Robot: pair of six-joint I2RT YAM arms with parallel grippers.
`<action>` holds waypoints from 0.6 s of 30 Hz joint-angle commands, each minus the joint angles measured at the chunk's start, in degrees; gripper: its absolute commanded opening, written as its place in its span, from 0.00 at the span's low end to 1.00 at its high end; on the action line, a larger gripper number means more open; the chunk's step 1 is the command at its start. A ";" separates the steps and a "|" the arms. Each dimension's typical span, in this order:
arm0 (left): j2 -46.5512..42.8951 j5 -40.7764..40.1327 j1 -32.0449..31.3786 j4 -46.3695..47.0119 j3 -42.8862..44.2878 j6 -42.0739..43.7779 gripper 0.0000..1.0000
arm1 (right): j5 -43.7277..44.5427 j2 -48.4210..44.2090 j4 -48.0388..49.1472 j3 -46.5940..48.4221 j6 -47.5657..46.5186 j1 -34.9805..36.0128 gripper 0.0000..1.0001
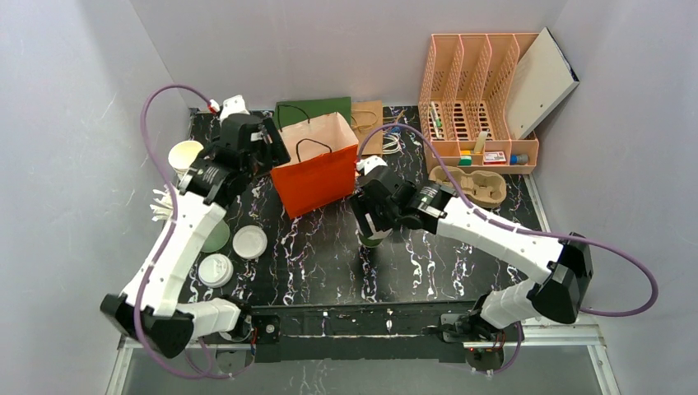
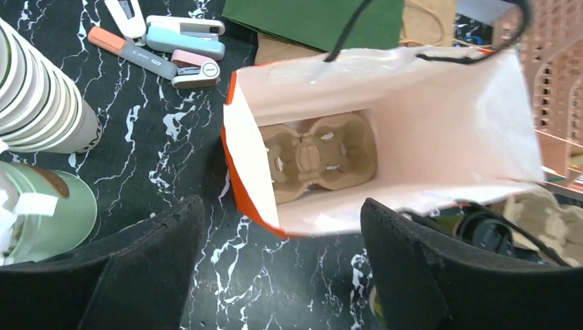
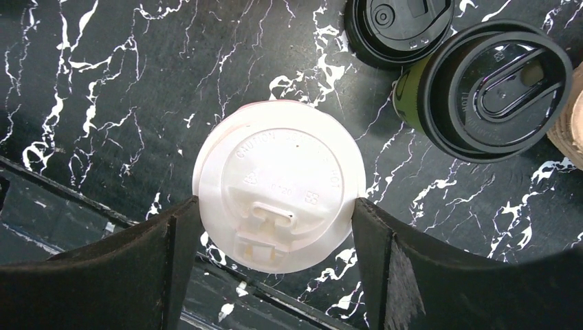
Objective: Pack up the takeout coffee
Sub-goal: Pick up the coffee cup from the center of the board.
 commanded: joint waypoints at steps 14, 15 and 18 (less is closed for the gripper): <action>9.72 1.00 6.62 1.07 0.86 0.61 0.41 | 6.23 -6.92 -7.09 12.01 -4.73 -0.34 0.78; 9.85 1.55 6.63 1.13 0.73 0.61 0.36 | 7.00 -6.67 -8.13 13.86 -4.98 -0.34 0.78; 10.29 2.53 6.61 0.78 1.43 1.50 0.20 | 8.83 -5.95 -10.28 17.63 -5.65 -0.41 0.77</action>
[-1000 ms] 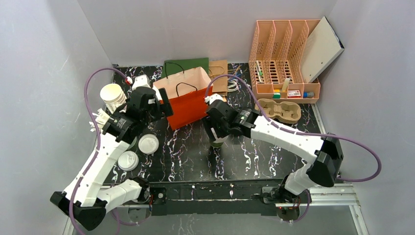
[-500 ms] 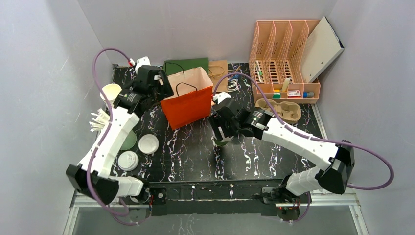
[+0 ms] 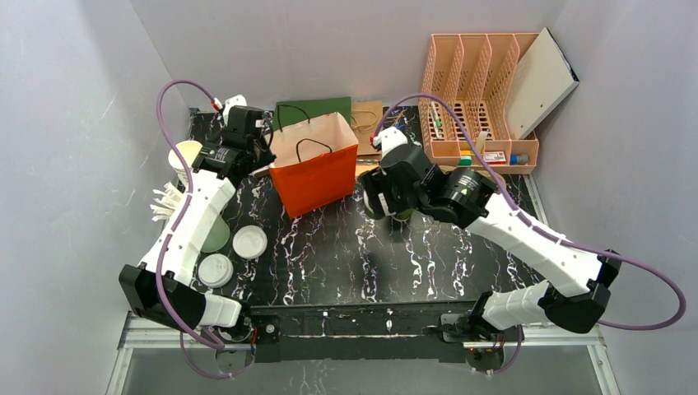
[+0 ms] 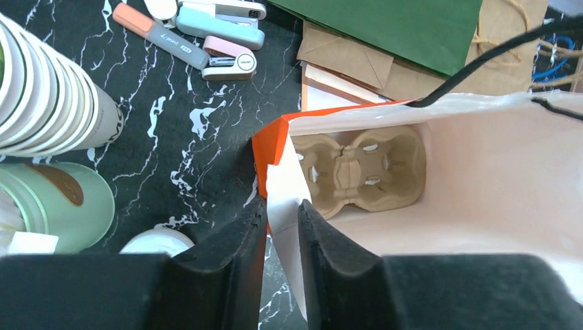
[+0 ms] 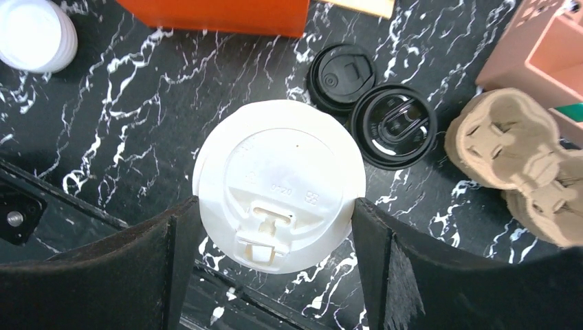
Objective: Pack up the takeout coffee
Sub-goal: Pick up the coffee cup from the center of the board.
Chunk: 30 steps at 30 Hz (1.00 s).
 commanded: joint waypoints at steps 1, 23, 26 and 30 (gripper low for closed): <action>0.29 1.64 0.16 -0.42 0.98 1.71 0.14 | 4.29 -0.38 -3.20 6.73 -1.74 -0.42 0.77; 6.86 21.87 0.15 -26.52 20.83 15.33 0.00 | 1.18 0.72 -1.04 22.71 -13.25 -0.30 0.71; 6.41 22.80 0.11 -28.14 22.15 15.77 0.00 | -0.30 0.82 0.17 23.73 -13.65 -0.30 0.70; 4.72 19.44 0.13 -28.81 23.21 16.26 0.00 | -1.76 0.97 1.67 24.19 -13.98 -0.30 0.68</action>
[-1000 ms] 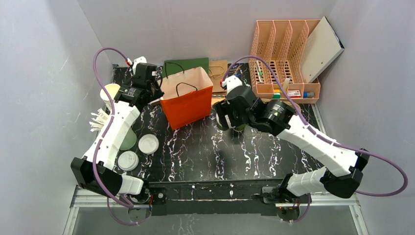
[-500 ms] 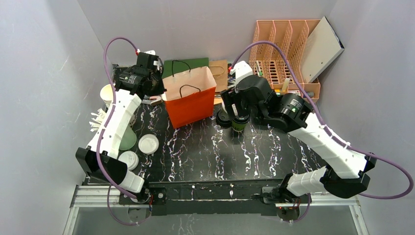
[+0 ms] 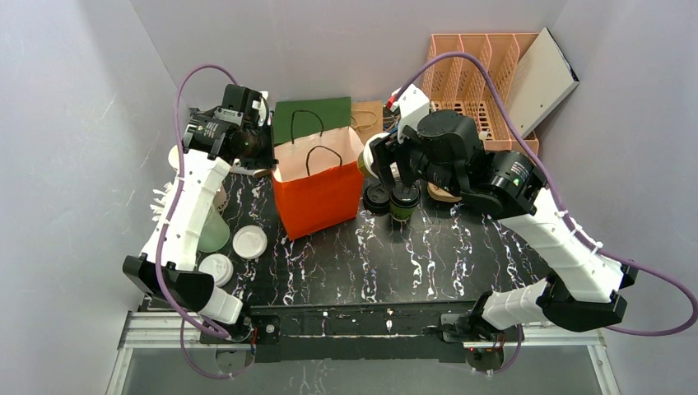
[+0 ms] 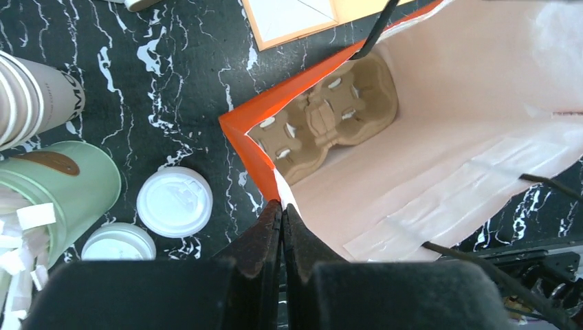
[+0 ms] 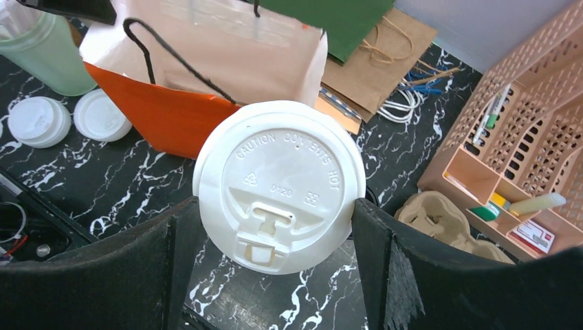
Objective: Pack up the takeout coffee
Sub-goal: Pick up the coffee cup from the center of the board, then place the coffee cup on the cup tray.
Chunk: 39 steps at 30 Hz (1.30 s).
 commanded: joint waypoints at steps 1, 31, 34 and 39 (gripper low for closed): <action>-2.84 -2.21 0.13 -3.97 2.46 2.23 0.00 | -3.08 0.18 4.18 2.63 -1.77 -0.04 0.68; -7.50 -11.15 0.11 3.55 -5.71 -0.45 0.68 | -8.86 7.46 19.78 -2.62 -14.96 -0.04 0.64; -6.56 -11.16 0.05 5.48 -5.99 0.06 0.67 | -8.70 8.34 20.45 -3.49 -14.94 -0.16 0.64; -4.42 -10.53 0.09 9.54 -6.98 1.71 0.67 | -13.03 11.68 17.48 -0.09 -13.70 -0.12 0.63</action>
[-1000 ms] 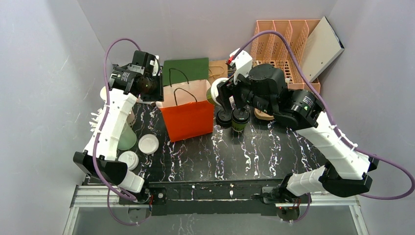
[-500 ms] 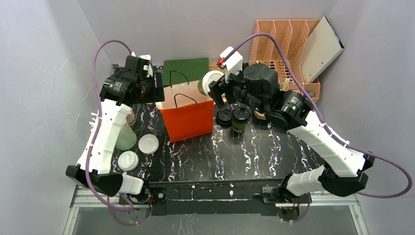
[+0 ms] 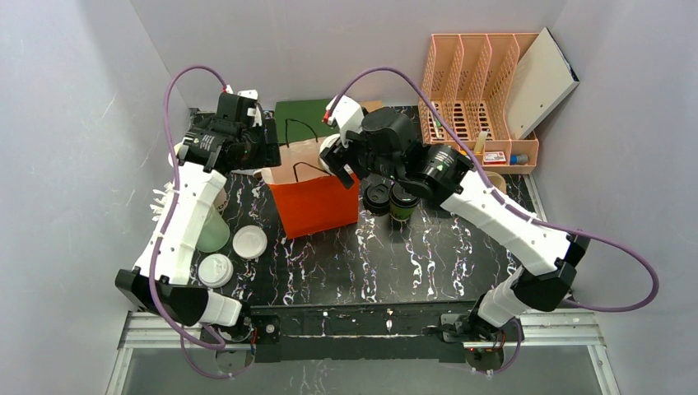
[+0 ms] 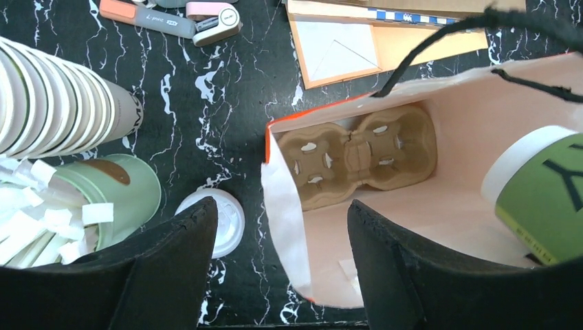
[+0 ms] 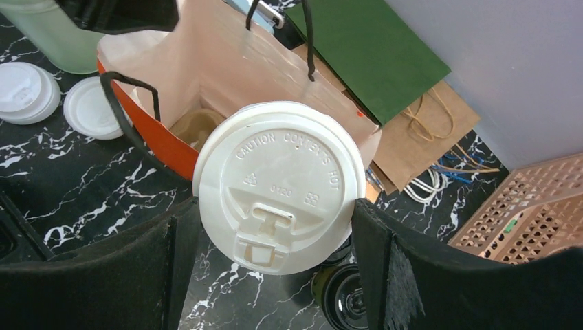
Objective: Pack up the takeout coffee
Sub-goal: Place the coffee cup on the cup tray.
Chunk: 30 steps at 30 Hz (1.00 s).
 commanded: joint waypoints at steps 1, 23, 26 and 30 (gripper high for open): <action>1.80 -0.31 0.11 3.88 -0.87 2.33 0.67 | -4.79 1.68 -0.96 5.16 0.46 -0.15 0.63; 3.93 9.73 0.10 20.07 -6.22 9.17 0.06 | -16.04 8.16 -7.97 10.83 4.35 0.05 0.59; 1.09 12.65 0.06 23.21 -9.26 10.36 0.00 | -14.38 8.36 -8.68 10.27 3.38 0.87 0.59; 0.80 17.14 0.09 23.51 -9.38 11.99 0.00 | -11.20 8.27 -9.43 9.19 1.06 1.85 0.59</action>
